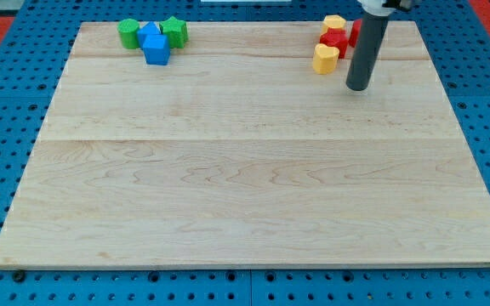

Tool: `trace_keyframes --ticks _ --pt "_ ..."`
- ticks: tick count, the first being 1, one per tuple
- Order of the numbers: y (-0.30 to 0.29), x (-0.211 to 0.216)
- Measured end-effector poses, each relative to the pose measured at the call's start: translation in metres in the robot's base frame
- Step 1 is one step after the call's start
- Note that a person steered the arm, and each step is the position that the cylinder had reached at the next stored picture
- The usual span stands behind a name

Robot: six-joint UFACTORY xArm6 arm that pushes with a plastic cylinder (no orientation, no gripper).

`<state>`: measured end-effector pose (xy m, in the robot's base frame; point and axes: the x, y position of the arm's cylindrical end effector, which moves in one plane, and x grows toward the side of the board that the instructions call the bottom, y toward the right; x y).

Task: Separate the blue blocks from the green blocks

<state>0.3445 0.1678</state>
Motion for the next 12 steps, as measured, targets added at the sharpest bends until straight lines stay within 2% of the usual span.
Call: trace_keyframes --ticks 1,2,3,5,6,8,10,11,12 --pt "0.009 0.023" --pt "-0.026 0.085" --pt "-0.041 0.114" --pt "-0.041 0.128" --pt "-0.059 0.138" --pt "-0.137 0.154" --pt "-0.288 0.138" --pt "-0.335 0.111" --pt "-0.407 0.06"
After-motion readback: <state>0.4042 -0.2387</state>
